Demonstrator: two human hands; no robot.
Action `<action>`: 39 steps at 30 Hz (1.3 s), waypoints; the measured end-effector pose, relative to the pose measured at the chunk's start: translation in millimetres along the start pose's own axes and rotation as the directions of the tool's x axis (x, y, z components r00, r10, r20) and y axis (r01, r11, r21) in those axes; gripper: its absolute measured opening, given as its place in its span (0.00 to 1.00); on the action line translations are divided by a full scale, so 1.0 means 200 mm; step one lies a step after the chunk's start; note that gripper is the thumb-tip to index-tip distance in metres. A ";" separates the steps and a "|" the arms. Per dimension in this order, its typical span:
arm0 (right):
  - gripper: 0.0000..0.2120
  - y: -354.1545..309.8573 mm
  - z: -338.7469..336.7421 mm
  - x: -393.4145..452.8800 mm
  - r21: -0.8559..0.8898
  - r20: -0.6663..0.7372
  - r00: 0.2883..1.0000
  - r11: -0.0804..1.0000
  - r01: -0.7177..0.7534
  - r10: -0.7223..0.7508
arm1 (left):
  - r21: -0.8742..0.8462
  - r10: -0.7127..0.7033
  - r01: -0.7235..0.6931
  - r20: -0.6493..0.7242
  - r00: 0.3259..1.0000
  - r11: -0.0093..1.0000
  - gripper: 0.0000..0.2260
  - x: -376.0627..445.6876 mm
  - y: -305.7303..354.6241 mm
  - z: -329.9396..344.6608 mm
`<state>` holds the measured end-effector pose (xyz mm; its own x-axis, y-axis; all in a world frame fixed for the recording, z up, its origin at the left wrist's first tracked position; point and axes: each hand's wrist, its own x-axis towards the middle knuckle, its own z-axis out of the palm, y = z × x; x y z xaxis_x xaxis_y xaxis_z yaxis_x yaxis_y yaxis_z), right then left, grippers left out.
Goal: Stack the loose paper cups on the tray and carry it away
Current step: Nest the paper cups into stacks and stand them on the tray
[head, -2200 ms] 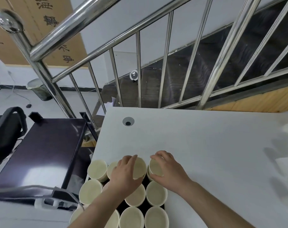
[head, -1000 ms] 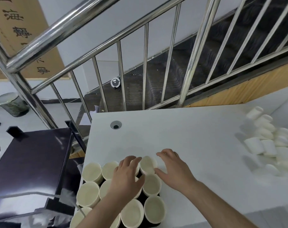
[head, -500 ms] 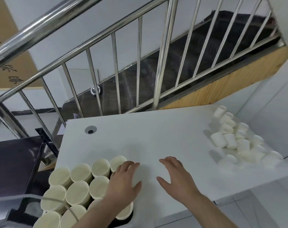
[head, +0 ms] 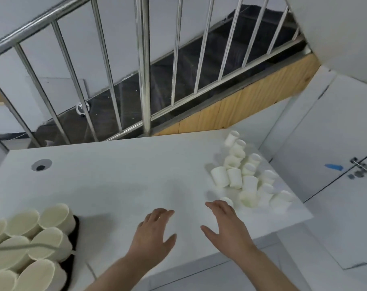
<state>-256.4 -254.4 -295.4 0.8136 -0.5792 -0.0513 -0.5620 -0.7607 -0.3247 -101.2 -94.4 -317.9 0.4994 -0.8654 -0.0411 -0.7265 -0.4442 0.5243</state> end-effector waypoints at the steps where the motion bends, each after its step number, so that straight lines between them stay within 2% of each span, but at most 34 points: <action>1: 0.30 0.05 -0.02 0.00 0.009 0.006 1.000 1.000 -0.014 0.014 | 0.001 0.009 -0.009 0.003 1.000 1.000 0.26 0.03 0.04 0.03; 11: 0.30 0.45 -0.13 0.11 -0.006 0.013 0.994 0.994 -0.106 0.106 | 0.016 0.036 -0.037 0.056 0.998 0.999 0.27 0.42 0.28 0.20; 17: 0.32 0.68 -0.19 0.32 -0.038 0.039 0.990 0.990 -0.132 0.134 | -0.013 0.044 -0.043 0.081 0.996 0.999 0.29 0.77 0.38 0.36; 26: 0.34 0.90 -0.19 0.70 -0.102 0.167 0.973 0.984 -0.145 0.161 | 0.024 -0.017 0.014 0.142 0.990 1.000 0.34 1.22 0.41 0.51; 33: 0.32 1.02 -0.16 0.86 -0.111 0.242 0.960 0.987 -0.117 0.140 | 0.081 -0.078 0.064 0.186 0.979 0.995 0.36 1.41 0.40 0.60; 35: 0.32 1.05 -0.16 0.88 -0.092 0.253 0.960 0.991 -0.099 0.119 | 0.057 -0.106 0.097 0.195 0.975 0.994 0.36 1.44 0.42 0.64; 39: 0.30 1.08 -0.17 0.89 -0.062 0.247 0.965 0.996 -0.069 0.083 | -0.107 -0.214 0.234 0.176 0.961 0.966 0.33 1.51 0.41 0.69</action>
<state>-237.1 -531.7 -343.3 0.7759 -0.5495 -0.3098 -0.6251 -0.7356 -0.2611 -75.2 -423.2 -403.8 0.5519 -0.7775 -0.3014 -0.5345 -0.6073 0.5878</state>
